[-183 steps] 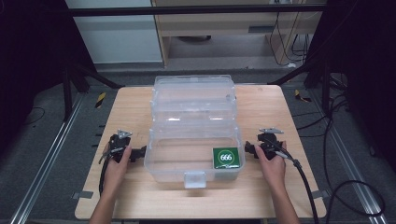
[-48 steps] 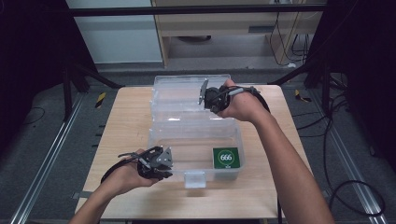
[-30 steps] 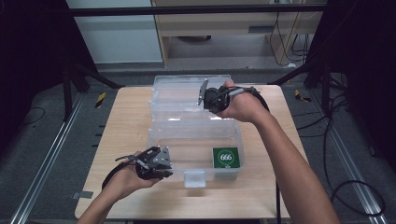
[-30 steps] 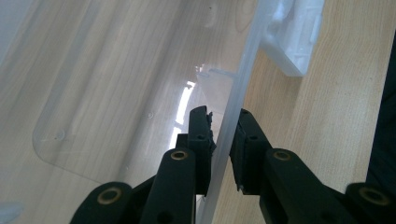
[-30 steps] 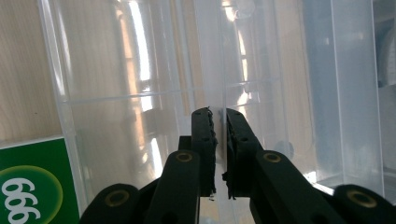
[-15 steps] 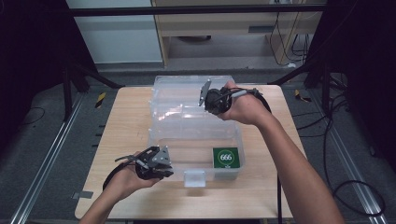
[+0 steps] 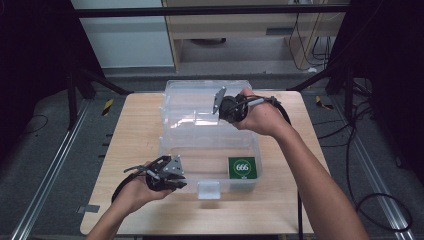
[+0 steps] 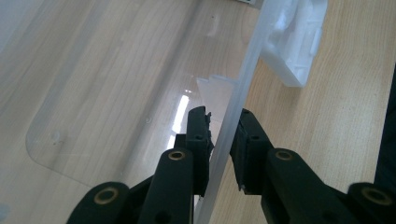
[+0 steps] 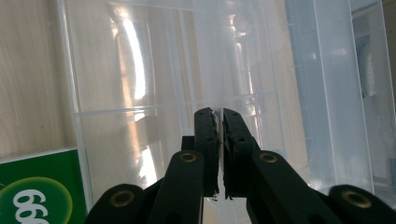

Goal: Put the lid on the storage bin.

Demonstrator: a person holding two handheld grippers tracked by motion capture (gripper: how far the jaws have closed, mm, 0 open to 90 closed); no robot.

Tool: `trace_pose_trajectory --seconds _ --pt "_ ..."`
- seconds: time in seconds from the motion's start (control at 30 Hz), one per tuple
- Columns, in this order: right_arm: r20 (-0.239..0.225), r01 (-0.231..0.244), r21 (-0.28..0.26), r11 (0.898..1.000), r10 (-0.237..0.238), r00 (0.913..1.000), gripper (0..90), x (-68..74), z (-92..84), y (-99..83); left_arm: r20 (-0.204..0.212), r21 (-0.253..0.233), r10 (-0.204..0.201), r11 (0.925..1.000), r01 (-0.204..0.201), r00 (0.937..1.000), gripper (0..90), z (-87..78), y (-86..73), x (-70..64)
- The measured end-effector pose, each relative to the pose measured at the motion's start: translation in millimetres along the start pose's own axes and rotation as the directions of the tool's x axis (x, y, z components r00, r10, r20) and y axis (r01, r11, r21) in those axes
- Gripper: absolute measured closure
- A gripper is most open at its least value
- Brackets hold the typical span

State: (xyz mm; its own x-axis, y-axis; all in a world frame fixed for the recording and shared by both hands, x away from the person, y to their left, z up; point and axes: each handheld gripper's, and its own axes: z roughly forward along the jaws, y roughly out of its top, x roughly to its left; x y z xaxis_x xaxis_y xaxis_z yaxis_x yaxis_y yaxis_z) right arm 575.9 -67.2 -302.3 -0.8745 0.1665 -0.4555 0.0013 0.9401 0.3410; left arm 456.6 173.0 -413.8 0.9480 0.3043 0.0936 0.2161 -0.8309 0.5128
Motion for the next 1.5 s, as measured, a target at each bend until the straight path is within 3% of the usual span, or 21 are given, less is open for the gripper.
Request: trace_pose_trajectory --seconds 0.47,0.83,1.27,1.5 --pt "0.014 0.031 -0.047 0.998 -0.03 0.9994 86.5 20.2 -16.6 -1.7 -0.016 -0.003 0.002 1.0 -0.002 0.9999 76.8 1.8 1.1 -3.1" --pt "0.006 0.015 -0.058 0.998 -0.015 0.9999 86.3 15.0 -13.9 -2.2 -0.025 -0.006 0.004 1.0 -0.004 0.9997 76.9 3.9 3.1 -3.5" --pt "0.018 0.034 -0.1 0.994 -0.032 0.9993 86.7 34.8 -26.3 -7.6 -0.032 -0.007 0.008 0.9999 -0.008 0.9995 76.7 4.2 3.2 -4.4" --pt "0.038 0.066 -0.106 0.992 -0.062 0.9974 86.4 49.1 -32.1 -10.7 -0.038 -0.009 0.011 0.9999 -0.012 0.9992 76.6 4.1 2.7 -4.6"
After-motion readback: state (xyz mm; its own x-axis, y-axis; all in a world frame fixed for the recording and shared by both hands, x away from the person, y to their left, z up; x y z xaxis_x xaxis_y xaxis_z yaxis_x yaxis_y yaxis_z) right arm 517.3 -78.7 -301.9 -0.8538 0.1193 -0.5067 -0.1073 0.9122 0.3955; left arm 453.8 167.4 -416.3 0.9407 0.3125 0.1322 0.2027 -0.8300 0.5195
